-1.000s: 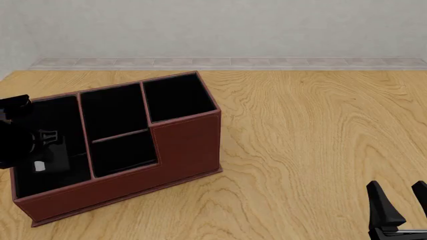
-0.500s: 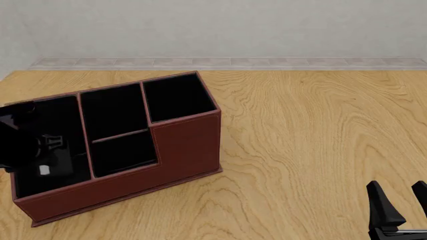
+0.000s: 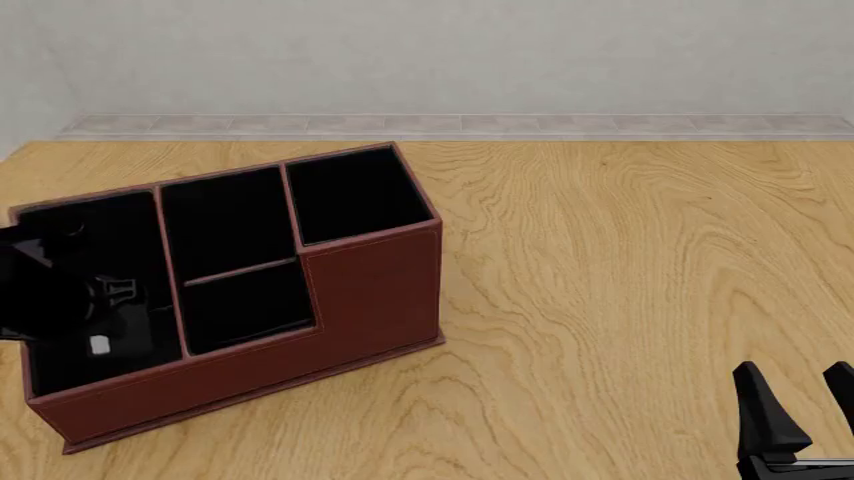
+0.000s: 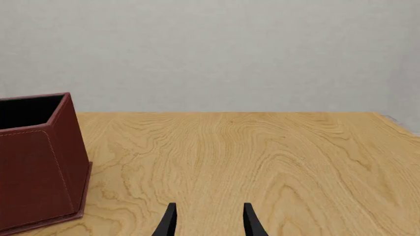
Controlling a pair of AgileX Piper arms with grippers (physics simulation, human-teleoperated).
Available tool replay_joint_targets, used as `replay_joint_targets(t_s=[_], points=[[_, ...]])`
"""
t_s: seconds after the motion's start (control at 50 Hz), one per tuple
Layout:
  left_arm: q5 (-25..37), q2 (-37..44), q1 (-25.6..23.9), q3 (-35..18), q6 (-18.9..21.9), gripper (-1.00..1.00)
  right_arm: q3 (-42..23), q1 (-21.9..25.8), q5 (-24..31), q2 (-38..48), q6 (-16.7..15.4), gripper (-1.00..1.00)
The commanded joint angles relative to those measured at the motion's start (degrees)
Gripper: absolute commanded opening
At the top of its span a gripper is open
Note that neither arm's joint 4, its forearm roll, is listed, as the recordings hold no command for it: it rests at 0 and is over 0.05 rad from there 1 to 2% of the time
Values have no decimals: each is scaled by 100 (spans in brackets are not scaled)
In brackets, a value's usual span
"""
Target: Pick up the book and place it in the left compartment of the caddy.
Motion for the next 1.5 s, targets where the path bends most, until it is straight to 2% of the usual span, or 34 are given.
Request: replay_joint_targets(t_s=[0.02,0.32,0.66,0.68,1.22,1.36,1.42,1.5], points=[[-181,107,51,45,125,-100,-6,-1,19,-18,1,100],[-373,270,62,123,144,-100,-6,1,20,-18,0,100],[-404,351,115,-17,152,-100,-6,1,19,-18,-1,100],[-372,332,133,-43,172,100,-6,0,19,-18,-1,100],[-179,87,49,-164,60,100,-6,0,19,-18,2,100],[185,-383,-139,-238,-100,100,-6,1,20,-18,0,100],[347,-670,-299,-235,-340,100,-6,0,19,-18,0,100],[513,-966,-336,-201,-384,100,-6,0,19,-18,0,100]])
